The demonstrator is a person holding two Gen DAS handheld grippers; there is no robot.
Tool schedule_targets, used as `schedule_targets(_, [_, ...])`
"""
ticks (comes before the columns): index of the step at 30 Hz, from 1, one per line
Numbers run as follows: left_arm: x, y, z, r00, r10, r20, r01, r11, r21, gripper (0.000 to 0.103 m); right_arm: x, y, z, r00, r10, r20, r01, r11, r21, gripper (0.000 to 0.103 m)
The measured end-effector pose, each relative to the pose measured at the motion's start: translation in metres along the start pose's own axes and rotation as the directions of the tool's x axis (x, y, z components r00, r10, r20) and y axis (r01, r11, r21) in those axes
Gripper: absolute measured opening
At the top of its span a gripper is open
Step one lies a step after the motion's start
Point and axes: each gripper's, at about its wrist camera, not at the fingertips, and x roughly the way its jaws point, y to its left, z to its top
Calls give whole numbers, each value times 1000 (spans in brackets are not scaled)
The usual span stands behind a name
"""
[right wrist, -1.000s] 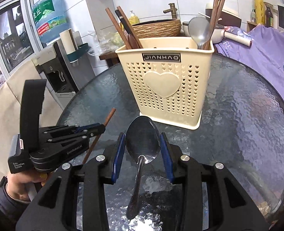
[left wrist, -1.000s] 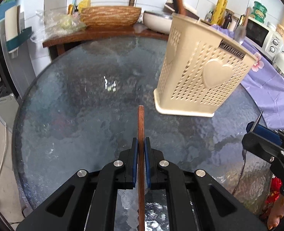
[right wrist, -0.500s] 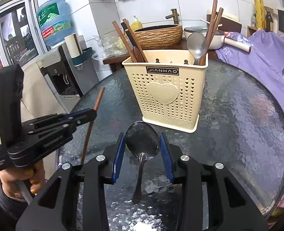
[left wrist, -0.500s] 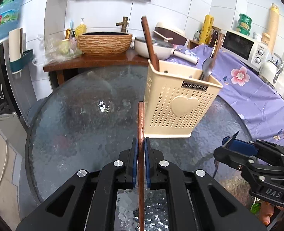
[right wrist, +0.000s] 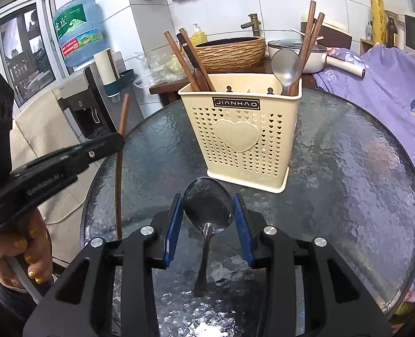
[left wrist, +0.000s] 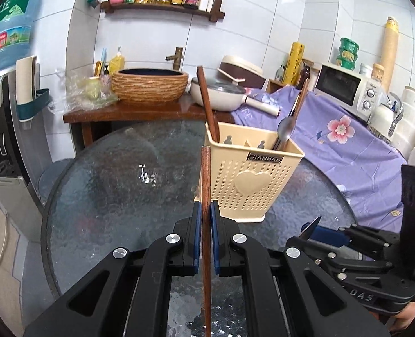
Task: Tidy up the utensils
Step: 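Lift the chopstick and metal spoon and carry both above the cream holder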
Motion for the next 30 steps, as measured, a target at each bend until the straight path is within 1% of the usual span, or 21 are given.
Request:
schedule_targets(10, [-11,-4,1,999,-4,32,3,1000,7,6,-3,3,-1,1000,-5,3,5,1000,-9,37])
schedule_targets(24, [-13,0,1,999,-3,41,3,1000,-4,6,-3,5,-1,1000,-7,-2,7,1000,-16,37])
schedule_targets(30, [-17,-2,4,999,-5,53,5,1000,-5,6,-5,4,2,1000,18,-3,-18,1000,-4,37])
